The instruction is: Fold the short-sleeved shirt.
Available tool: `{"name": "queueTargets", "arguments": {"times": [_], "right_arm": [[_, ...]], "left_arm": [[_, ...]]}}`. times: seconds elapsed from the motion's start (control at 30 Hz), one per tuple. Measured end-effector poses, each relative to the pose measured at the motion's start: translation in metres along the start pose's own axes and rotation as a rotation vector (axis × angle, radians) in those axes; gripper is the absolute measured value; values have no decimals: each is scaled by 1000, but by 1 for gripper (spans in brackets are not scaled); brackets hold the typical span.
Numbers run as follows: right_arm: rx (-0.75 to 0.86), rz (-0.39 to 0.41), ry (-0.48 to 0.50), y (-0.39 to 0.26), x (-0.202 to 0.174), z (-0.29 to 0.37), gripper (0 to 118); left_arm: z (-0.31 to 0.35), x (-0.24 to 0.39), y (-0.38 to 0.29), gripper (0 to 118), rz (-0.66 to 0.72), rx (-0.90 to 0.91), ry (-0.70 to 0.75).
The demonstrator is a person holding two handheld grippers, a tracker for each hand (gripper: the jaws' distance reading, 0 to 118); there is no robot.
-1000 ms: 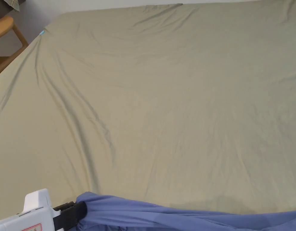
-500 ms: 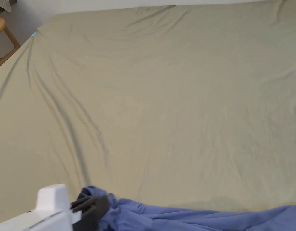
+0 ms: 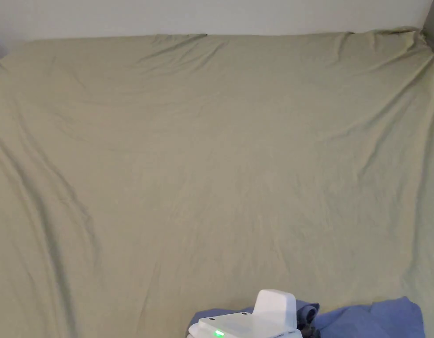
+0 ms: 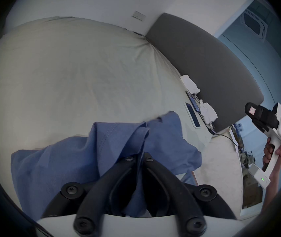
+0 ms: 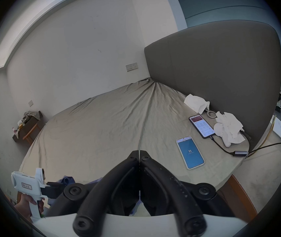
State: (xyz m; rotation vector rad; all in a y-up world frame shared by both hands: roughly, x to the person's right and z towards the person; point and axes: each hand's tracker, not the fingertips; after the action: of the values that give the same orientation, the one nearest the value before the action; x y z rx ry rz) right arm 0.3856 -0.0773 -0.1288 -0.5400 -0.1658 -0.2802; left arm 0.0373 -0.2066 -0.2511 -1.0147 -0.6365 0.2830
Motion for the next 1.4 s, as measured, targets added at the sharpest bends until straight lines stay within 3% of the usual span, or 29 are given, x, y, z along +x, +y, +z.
{"name": "queueTargets", "arguments": {"times": [0.03,0.07,0.1,0.13,0.17,0.23,0.43,0.47,0.5,0.53,0.67,0.77,0.9,1.0,1.4], "right_arm": [[1,-1,-3,0,2,1,0],[2,-2,-7,-1,3,1,0],[5,-6,-12,-1,3,0,0],[5,-11,-10,-2,4,0,0],[4,-16,-7,-2,4,0,0],[5,-15,-6,-3,2,-2,0],[-10,-8,22,-7,-8,-11,0],[-13,-7,29,-7,-9,-13,0],[-14,-9,33,-8,-11,-15,0],[-18,-9,38,-8,-12,-16,0],[-29,4,48,-8,-16,-19,0],[-31,5,44,-9,-15,-20,0],[-36,-14,30,-13,-6,-18,0],[-45,-11,17,-15,0,-13,0],[-59,-30,-21,-18,11,-5,0]], "left_arm": [[-2,2,0,11,3,1,-16],[0,4,-1,31,1,-10,-47],[2,2,0,77,4,-35,-80],[5,-1,2,99,22,-54,-106],[12,-4,2,103,31,-49,-92],[40,-11,2,95,21,40,-110],[139,-65,4,91,170,310,53],[151,-72,2,78,215,359,118],[159,-81,-1,29,232,392,162],[162,-88,-3,0,241,395,206],[159,-104,-11,0,223,290,265],[129,-97,-7,0,246,185,97],[46,-67,-1,0,101,28,59],[-4,-58,0,0,141,-68,-17],[-58,8,1,0,-23,-156,-139]]}}
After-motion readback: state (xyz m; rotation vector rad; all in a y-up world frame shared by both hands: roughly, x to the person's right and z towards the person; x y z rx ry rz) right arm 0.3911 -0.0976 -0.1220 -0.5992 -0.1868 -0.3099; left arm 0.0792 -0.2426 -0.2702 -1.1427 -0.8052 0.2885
